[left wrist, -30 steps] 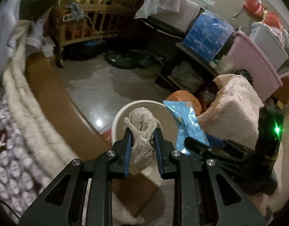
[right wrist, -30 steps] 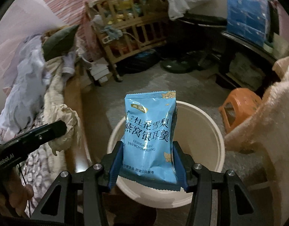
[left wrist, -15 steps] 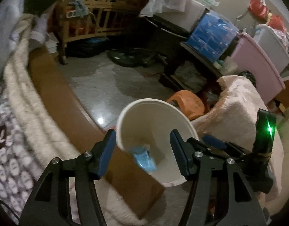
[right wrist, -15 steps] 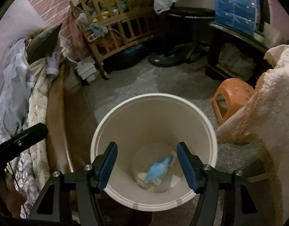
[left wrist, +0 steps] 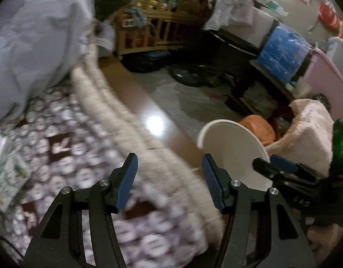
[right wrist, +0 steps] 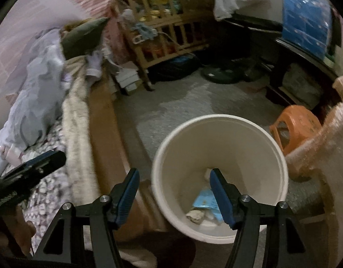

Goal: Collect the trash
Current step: 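Carry both items to the bucket and open both grippers to drop them, then return both tools to the trash pile on the bed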

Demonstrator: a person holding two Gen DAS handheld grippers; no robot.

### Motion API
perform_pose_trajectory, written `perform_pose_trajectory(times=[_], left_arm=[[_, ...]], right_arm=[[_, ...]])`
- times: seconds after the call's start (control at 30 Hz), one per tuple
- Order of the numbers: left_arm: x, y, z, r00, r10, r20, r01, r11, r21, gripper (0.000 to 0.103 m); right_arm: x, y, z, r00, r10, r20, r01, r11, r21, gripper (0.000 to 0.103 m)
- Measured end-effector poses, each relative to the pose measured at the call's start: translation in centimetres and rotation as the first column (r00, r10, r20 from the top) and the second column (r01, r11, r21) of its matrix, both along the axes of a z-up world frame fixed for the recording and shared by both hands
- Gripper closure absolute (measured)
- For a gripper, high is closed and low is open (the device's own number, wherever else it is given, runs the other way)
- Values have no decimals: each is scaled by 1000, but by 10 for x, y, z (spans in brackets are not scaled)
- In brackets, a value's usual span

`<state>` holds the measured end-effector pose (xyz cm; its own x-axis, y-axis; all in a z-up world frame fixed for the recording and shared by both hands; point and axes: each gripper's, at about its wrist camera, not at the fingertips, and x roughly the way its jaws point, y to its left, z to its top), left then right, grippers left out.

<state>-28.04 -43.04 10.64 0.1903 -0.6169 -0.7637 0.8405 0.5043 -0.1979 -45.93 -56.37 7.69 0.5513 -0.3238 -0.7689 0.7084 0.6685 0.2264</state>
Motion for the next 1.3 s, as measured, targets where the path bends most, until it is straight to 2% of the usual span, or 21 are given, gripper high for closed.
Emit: perform_pose_trajectory(times=[0.27,0.5,0.7,0.9,1.1,1.2,1.3], left_arm=[[34,71,8,990,133,41,-134,991,21,45],[69,143,14,963,256,79,-260,964,49,45],[105,218,12,920,384,76,-389,919,61,45],[141,297,3,858,509,65,-513,855,76,45],[179,359,-3,800,597,62,-600,794,97,45],[196,377,-8,788,614,52,-616,780,110,45],[210,389,-12,787,615,48,-616,779,117,45]], right_arm=[[55,56,21,986,162,35,-161,986,-34,39],[118,116,23,943,330,44,-329,944,-21,37],[169,169,17,890,455,23,-455,890,2,37],[214,223,12,828,561,16,-561,828,25,37],[250,265,14,772,635,28,-636,771,33,37],[273,285,17,747,664,38,-665,746,29,36],[300,304,18,723,690,36,-691,722,32,35]])
